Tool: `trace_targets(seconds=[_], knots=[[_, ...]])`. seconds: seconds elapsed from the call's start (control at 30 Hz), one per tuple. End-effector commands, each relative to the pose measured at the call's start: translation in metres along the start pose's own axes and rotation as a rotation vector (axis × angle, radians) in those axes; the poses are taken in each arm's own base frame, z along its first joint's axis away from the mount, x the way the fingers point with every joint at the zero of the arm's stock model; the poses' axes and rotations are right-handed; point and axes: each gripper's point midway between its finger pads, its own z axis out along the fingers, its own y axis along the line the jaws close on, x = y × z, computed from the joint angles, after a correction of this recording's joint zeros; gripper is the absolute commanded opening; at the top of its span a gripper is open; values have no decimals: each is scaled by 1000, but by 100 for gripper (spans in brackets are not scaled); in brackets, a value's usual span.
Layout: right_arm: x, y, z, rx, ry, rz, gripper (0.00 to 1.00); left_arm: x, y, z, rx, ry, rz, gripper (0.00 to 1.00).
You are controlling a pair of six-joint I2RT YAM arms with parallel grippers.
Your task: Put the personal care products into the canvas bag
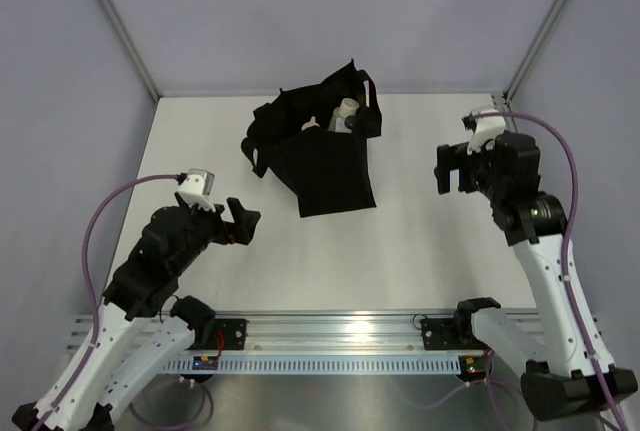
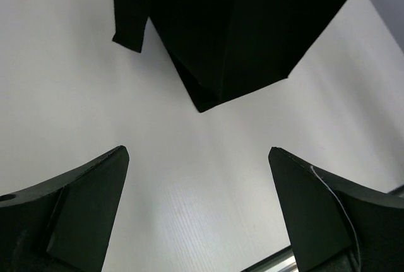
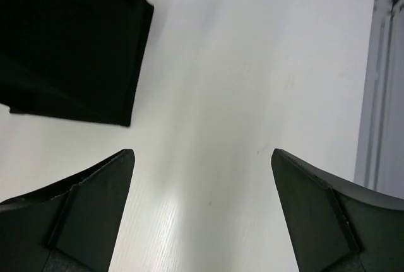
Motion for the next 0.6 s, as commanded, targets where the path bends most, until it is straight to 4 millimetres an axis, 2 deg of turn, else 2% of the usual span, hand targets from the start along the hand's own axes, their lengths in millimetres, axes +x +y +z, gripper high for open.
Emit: trace_targets(seconds=[0.0,0.17,0.3,0.57], knots=[[-2,-25,-28,155,-147,75,100,-9,21,-3,-108,-31,62,99],[46,-34,-25,243,-56,145,99,-7,19,-7,-82,-63,58,99],[45,-41,-37,285,-131,157,99,-8,20,-10,-87,-76,52,99],[44,-42,-42,281,-170,163,100,-6,20,-10,-84,-72,54,99]])
